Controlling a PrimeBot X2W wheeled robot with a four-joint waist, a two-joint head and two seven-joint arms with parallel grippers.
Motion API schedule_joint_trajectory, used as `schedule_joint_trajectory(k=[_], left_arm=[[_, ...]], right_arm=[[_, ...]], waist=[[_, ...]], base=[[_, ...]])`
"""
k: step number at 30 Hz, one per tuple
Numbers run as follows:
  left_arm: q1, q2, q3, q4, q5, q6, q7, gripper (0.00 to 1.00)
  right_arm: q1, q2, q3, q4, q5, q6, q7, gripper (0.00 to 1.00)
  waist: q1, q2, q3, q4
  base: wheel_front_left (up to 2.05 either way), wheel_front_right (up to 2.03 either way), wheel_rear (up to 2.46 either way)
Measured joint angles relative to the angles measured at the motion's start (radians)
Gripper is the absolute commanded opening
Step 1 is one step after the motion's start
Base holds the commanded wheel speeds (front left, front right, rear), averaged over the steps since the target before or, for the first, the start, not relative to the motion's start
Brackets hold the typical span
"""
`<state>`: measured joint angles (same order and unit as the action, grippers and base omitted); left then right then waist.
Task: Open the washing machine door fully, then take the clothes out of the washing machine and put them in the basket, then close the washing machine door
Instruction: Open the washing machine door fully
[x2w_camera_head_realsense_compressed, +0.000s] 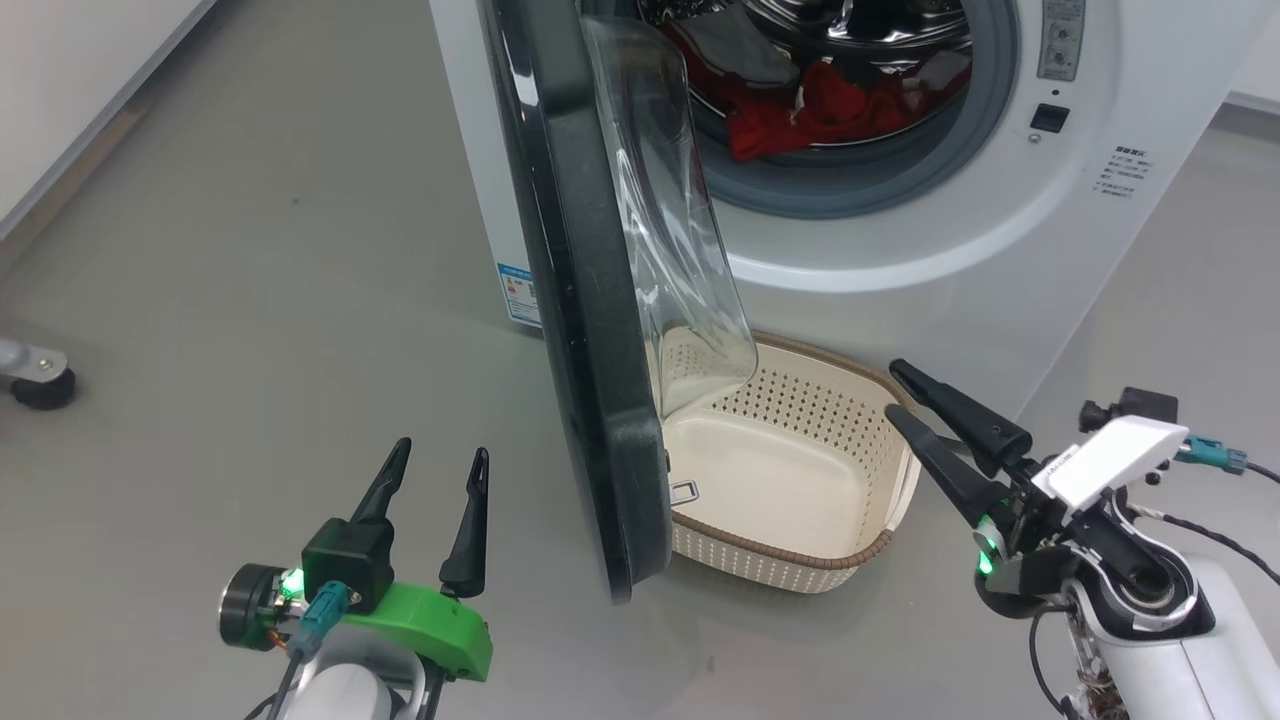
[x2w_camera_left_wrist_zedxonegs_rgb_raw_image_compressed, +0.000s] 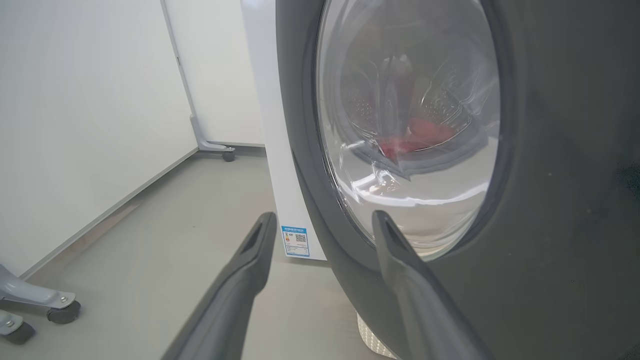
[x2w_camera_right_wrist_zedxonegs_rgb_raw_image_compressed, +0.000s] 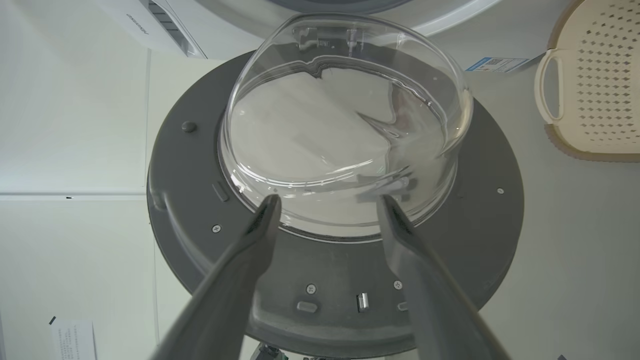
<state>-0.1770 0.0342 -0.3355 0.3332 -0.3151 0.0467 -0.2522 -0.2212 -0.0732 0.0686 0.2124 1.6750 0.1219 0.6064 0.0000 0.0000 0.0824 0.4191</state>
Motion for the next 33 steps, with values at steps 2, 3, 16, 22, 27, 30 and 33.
schedule_joint_trajectory(k=[2, 3, 16, 22, 27, 30, 33], left_arm=[[0.005, 0.000, 0.001, 0.001, 0.000, 0.000, 0.000, 1.00], [0.007, 0.000, 0.002, 0.001, 0.000, 0.000, 0.000, 1.00], [0.017, 0.001, 0.011, 0.010, 0.010, 0.000, 0.000, 1.00], [0.020, 0.005, 0.011, 0.016, 0.020, -0.007, 0.000, 1.00], [0.025, 0.013, 0.014, 0.019, 0.028, -0.008, 0.000, 1.00], [0.025, 0.014, 0.014, 0.020, 0.028, -0.009, 0.000, 1.00], [0.026, 0.014, 0.017, 0.021, 0.028, -0.009, 0.000, 1.00]], right_arm=[[0.031, -0.020, -0.002, -0.003, -0.059, 0.000, -0.041, 1.00], [0.047, -0.030, -0.003, -0.004, -0.096, 0.000, -0.064, 1.00], [0.183, -0.099, -0.040, -0.005, -0.514, 0.000, -0.465, 1.00], [0.225, -0.164, -0.088, 0.017, -0.728, -0.018, -0.675, 1.00], [0.232, -0.207, -0.094, 0.004, -0.893, -0.066, -0.812, 1.00], [0.235, -0.241, -0.082, -0.015, -0.992, -0.101, -0.882, 1.00], [0.245, -0.257, -0.056, -0.039, -1.086, -0.135, -0.885, 1.00]], waist=[[0.0000, 0.0000, -0.005, -0.008], [0.0000, 0.0000, -0.007, -0.012], [0.0000, 0.0000, -0.024, -0.058], [0.0000, 0.0000, -0.038, -0.067], [0.0000, 0.0000, -0.046, -0.074], [0.0000, 0.0000, -0.049, -0.077], [0.0000, 0.0000, -0.052, -0.079]], base=[[0.00, 0.00, 0.00], [0.00, 0.00, 0.00], [0.00, 0.00, 0.00], [0.00, 0.00, 0.00], [0.00, 0.00, 0.00], [0.00, 0.00, 0.00], [0.00, 0.00, 0.00]])
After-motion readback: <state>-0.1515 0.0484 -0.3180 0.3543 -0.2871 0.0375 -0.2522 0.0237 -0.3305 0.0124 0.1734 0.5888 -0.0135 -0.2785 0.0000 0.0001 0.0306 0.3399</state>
